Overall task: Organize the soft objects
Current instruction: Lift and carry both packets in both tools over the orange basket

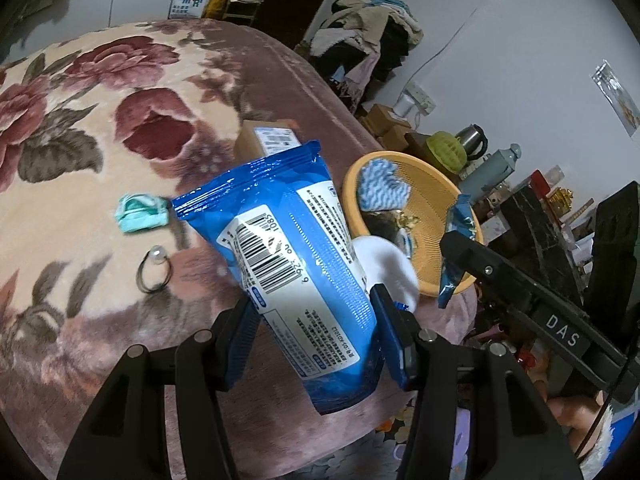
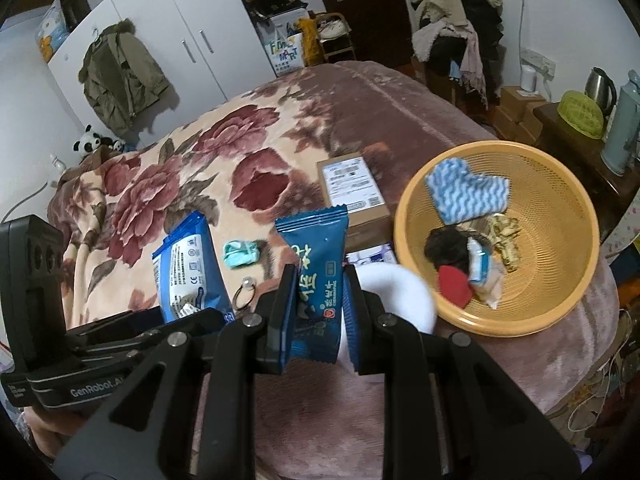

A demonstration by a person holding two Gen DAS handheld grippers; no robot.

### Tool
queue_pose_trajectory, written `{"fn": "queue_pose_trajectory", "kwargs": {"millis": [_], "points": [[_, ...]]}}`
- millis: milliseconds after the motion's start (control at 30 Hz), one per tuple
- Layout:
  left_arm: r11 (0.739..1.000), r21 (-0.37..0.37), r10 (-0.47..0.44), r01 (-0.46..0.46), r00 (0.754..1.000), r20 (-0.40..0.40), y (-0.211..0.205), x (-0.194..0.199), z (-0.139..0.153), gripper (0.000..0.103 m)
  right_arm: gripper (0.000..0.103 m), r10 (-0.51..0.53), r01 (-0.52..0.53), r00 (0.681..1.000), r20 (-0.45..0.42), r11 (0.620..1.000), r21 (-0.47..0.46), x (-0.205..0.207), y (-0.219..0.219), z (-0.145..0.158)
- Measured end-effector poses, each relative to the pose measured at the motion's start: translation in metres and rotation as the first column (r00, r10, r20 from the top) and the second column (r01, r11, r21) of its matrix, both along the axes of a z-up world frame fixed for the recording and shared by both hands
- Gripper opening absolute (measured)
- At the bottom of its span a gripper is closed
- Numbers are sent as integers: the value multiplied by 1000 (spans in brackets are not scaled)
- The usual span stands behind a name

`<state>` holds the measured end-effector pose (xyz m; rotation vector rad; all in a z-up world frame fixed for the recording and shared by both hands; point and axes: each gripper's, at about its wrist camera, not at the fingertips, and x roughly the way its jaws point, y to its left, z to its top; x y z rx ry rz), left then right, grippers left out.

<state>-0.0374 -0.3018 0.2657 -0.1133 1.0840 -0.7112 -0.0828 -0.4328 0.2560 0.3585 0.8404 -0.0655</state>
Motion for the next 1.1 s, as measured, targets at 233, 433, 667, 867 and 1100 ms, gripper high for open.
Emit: {"fn": "queue_pose_trajectory", "kwargs": {"millis": [233, 433, 667, 867, 1100], "points": [[999, -7, -31, 31, 1000, -3, -30, 3, 5, 56, 22, -50, 50, 999, -2, 999, 7, -8, -32, -2], [998, -14, -64, 64, 998, -8, -54, 3, 6, 56, 22, -92, 92, 996, -3, 996, 6, -16, -56, -1], [996, -21, -90, 90, 996, -18, -74, 2, 5, 56, 22, -128, 128, 992, -7, 992, 5, -21, -76, -3], [994, -44, -102, 100, 994, -41, -85, 8, 1, 56, 22, -154, 154, 988, -17, 988, 3, -23, -89, -6], [989, -59, -139, 137, 990, -38, -112, 18, 5, 56, 22, -217, 217, 976, -26, 976, 20, -23, -115, -7]]}}
